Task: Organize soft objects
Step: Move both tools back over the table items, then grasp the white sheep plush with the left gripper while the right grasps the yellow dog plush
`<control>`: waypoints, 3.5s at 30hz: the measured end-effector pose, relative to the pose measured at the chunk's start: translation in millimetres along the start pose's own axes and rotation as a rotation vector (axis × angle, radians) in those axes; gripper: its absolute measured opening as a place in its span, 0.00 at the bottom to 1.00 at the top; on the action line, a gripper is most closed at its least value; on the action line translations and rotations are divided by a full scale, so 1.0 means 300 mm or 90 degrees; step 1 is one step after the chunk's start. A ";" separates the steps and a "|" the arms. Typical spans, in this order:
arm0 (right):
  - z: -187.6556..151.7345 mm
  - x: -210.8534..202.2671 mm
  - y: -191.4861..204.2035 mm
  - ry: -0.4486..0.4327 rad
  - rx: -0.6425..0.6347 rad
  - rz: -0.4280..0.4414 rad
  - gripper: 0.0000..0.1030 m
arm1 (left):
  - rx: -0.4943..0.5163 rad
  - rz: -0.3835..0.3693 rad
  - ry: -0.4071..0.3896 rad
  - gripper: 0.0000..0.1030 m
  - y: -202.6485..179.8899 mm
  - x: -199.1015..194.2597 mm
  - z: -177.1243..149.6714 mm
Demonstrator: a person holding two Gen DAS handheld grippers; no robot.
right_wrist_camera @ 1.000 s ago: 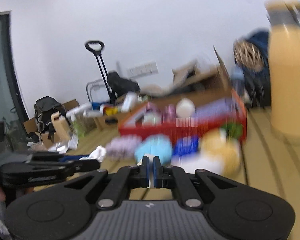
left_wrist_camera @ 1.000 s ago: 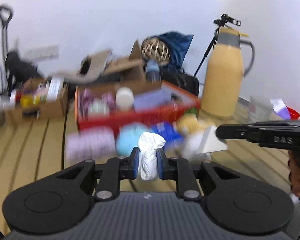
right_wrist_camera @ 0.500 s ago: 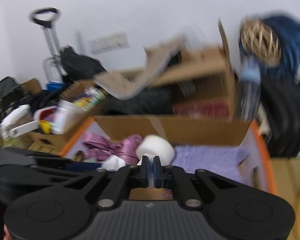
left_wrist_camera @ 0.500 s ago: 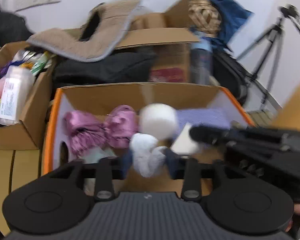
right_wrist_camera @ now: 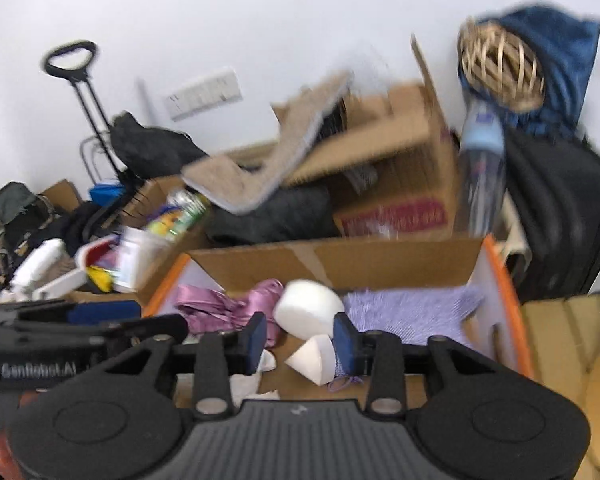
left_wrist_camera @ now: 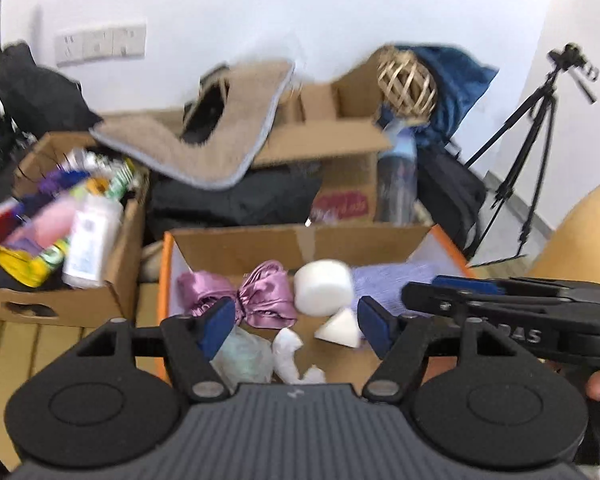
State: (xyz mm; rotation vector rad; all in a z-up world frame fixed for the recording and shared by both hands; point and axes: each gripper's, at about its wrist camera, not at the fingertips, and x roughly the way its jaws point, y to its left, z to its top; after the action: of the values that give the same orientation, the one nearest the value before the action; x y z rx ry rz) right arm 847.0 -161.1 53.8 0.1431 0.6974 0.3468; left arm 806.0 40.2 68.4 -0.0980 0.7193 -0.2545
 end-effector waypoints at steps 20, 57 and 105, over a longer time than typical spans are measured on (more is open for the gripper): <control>-0.460 -1.029 0.193 -0.224 -0.169 -0.019 0.59 | 0.133 0.045 -0.256 0.85 -0.197 -0.989 -0.612; -0.661 -0.362 -0.160 -0.131 0.025 -0.084 0.77 | 0.143 -0.037 -0.105 0.94 -0.288 -0.292 -0.738; -0.924 -0.485 -0.045 -0.123 0.184 0.104 0.64 | -0.039 -0.206 -0.023 0.59 -0.032 -0.296 -0.860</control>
State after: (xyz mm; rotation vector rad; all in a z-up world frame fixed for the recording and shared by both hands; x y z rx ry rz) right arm 566.8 -222.0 -72.2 0.5043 0.5421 0.3816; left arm 569.0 54.1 -66.6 -0.2780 0.6732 -0.5384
